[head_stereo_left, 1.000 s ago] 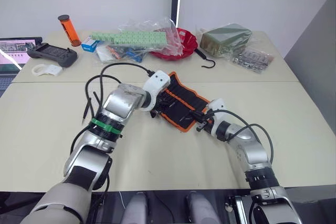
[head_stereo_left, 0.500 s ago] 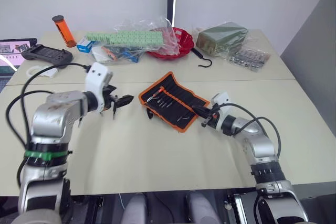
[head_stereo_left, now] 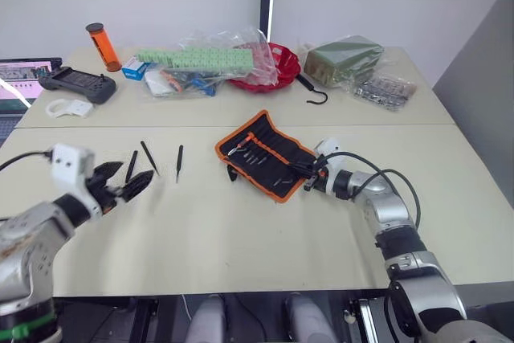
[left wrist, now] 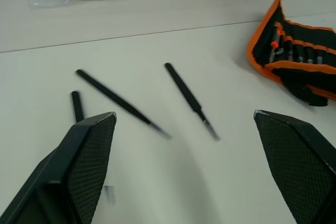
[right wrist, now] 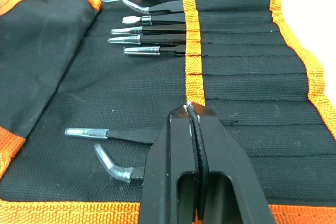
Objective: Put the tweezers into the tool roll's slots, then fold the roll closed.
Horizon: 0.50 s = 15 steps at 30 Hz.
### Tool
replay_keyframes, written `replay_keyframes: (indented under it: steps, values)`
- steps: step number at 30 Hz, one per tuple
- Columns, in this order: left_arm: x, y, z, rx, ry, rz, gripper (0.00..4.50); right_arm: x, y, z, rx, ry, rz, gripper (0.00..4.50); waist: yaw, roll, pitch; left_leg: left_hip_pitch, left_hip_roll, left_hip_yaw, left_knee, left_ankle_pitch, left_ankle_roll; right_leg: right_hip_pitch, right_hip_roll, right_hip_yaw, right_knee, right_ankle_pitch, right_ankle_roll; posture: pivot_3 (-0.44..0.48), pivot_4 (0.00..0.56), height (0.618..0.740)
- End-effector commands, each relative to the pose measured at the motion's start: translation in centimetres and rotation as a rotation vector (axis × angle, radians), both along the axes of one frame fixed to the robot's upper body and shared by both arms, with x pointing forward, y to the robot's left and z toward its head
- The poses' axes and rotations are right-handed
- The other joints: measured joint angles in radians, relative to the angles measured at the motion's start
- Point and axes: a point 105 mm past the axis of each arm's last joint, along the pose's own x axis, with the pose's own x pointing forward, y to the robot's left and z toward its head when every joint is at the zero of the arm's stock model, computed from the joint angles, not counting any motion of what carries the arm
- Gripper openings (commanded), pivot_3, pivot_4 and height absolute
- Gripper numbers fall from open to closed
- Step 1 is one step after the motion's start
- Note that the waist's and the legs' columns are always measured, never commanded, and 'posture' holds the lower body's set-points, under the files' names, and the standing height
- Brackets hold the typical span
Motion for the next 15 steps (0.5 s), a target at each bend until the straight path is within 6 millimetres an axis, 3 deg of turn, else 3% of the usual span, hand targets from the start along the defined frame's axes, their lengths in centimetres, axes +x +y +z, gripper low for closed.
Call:
replay_keyframes:
  steps: [1, 7, 15]
  values:
    - [-2.9, 1.1, 0.8, 0.055, -0.082, 0.033, 4.46, 0.1, -0.2, -0.5, -0.018, 0.005, 0.003, 0.00, 0.000, 0.000, 0.000, 0.000, 0.000, 0.000, 0.000, 0.000, 0.000, 0.000, 0.000, 0.000, -0.001, 0.000, 0.000, 0.000, 0.150, 0.740]
    - [-7.9, 3.4, -1.7, 0.037, -0.068, 0.210, 4.46, 0.3, 0.0, -0.9, -0.020, 0.017, 0.016, 0.00, 0.008, -0.002, -0.001, 0.002, 0.001, 0.002, 0.001, 0.000, 0.000, 0.003, 0.000, 0.000, -0.005, 0.000, -0.001, 0.000, 0.150, 0.740]
    - [-11.8, 4.1, -4.2, 0.020, -0.045, 0.371, 4.46, 0.2, 0.0, -1.2, -0.028, 0.030, 0.037, 0.00, 0.006, -0.003, -0.002, 0.007, 0.001, 0.002, -0.001, 0.000, 0.000, 0.011, 0.000, -0.001, -0.011, 0.000, -0.002, 0.000, 0.150, 0.740]
